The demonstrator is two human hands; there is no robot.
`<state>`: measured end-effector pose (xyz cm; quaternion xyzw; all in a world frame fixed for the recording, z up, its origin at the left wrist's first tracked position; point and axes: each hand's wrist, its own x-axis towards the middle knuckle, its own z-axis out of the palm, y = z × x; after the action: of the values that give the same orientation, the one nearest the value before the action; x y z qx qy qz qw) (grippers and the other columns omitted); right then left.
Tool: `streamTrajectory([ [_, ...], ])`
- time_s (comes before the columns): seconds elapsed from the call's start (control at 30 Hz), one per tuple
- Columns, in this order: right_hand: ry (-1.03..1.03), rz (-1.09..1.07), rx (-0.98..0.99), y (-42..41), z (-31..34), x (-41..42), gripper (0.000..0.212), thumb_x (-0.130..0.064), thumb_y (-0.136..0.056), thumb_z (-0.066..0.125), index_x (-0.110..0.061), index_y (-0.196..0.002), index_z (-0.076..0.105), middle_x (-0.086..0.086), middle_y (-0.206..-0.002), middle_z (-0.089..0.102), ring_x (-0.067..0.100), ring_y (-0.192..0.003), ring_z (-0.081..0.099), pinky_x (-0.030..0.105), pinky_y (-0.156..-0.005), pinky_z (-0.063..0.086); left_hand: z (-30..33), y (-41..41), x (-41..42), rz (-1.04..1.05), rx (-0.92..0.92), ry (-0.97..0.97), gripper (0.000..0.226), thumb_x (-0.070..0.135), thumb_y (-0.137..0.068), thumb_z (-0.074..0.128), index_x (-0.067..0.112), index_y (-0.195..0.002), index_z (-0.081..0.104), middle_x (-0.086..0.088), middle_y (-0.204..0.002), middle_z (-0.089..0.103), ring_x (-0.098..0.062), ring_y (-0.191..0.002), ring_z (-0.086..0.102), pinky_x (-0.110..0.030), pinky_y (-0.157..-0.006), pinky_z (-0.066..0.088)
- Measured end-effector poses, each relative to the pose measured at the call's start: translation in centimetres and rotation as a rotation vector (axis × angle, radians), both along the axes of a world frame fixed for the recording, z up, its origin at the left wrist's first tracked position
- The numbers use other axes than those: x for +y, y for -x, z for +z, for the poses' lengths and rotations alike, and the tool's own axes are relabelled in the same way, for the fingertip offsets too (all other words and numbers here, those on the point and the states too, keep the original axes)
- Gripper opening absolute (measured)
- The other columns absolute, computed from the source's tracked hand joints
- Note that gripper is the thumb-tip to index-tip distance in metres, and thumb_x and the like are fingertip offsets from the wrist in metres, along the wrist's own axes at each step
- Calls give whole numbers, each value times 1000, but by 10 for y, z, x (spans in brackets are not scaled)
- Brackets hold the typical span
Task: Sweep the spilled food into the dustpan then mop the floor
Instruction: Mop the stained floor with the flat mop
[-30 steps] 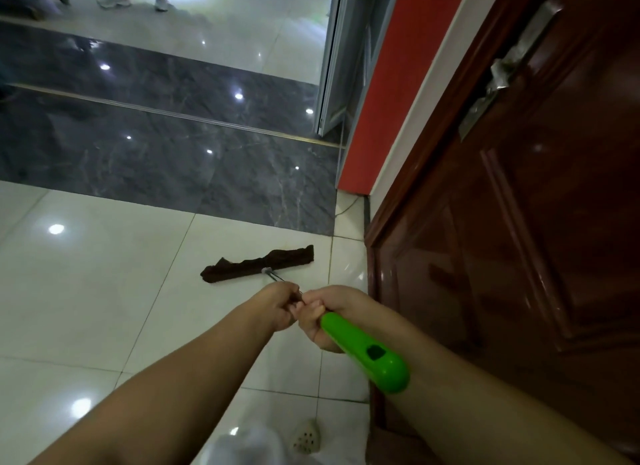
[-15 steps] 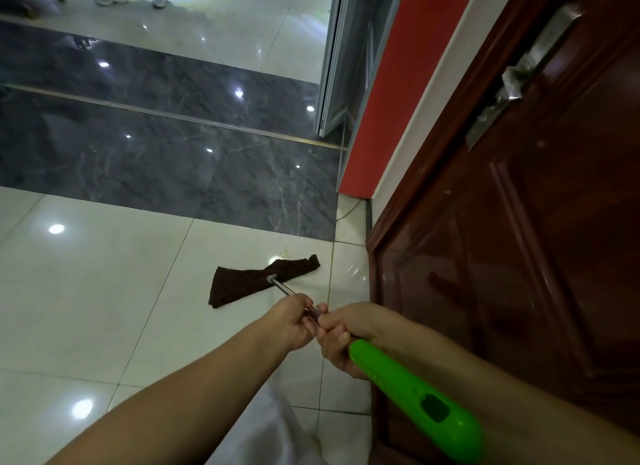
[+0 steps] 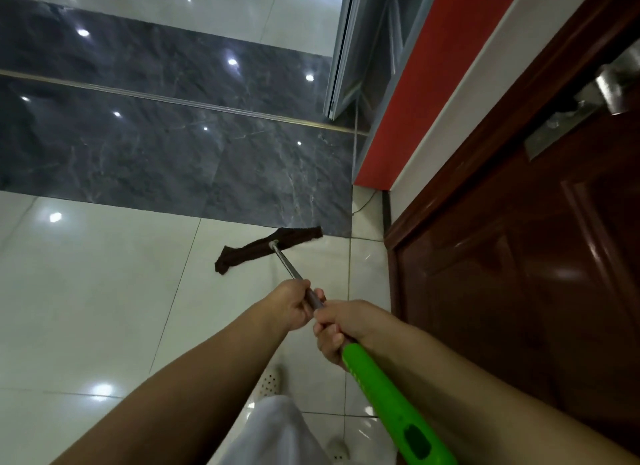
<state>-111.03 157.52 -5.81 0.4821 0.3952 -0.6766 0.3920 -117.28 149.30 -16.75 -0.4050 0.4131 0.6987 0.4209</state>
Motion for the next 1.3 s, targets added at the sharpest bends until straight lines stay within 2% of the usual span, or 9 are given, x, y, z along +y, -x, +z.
streamTrajectory([
  [0.07,36,-89,-6,23,1,-9,28,-2,-96,41,-14,-74,52,3,-62,42,5,-24,34,10,-25,26,1,25,-9,-16,6,14,14,16,-103,33,3,-109,35,-11,-70,43,-16,-56,44,-19,-35,46],
  [0.2,110,-234,-36,60,2,-16,28,-1,-94,44,-14,-71,54,5,-63,45,7,-21,35,11,-22,26,3,68,-16,-94,9,33,14,17,-102,37,6,-111,38,-9,-72,44,-14,-57,45,-24,-44,48],
  [0.27,164,-285,-33,69,2,-19,26,-2,-93,46,-10,-70,53,5,-64,45,7,-22,36,11,-22,27,2,82,-19,-155,2,59,15,20,-103,37,8,-111,39,-9,-71,45,-14,-57,45,-21,-39,48],
  [0.5,395,-667,-12,46,-16,-32,18,-10,-95,52,-11,-80,61,11,-60,52,8,-25,42,15,-24,36,-12,78,-27,-289,-25,83,22,25,-102,39,5,-111,41,-10,-71,48,-16,-58,48,-21,-36,48],
  [0.73,359,-678,13,-15,-24,-35,16,-10,-94,54,-12,-82,64,11,-62,53,6,-26,39,14,-25,35,-20,23,-26,-303,-8,103,23,24,-102,38,5,-115,38,-14,-79,53,-18,-60,52,-23,-36,51],
  [0.9,346,-668,-1,-76,-22,-43,18,-13,-95,54,-13,-78,63,11,-65,53,8,-26,41,14,-26,36,-21,-36,-33,-352,-22,120,23,26,-102,38,4,-108,41,-11,-71,54,-16,-53,53,-22,-39,50],
  [1.07,337,-701,6,-174,-18,-47,21,-12,-96,52,-9,-77,61,13,-63,52,10,-25,41,14,-25,36,-18,-133,-32,-375,-4,123,23,23,-102,38,3,-113,41,-13,-73,53,-18,-56,53,-21,-34,48],
  [1.2,324,-707,18,-268,-10,-52,33,-16,-98,52,5,-73,58,9,-69,47,12,-24,42,14,-25,36,-7,-228,-32,-424,-3,120,22,22,-102,39,2,-110,44,-12,-73,54,-18,-57,54,-21,-30,46],
  [1.3,317,-726,4,-341,-5,-61,34,-14,-95,55,8,-70,60,10,-69,48,14,-23,42,15,-25,37,5,-304,-41,-458,6,117,22,21,-102,40,1,-97,48,-11,-57,57,-18,-43,56,-19,-28,43],
])
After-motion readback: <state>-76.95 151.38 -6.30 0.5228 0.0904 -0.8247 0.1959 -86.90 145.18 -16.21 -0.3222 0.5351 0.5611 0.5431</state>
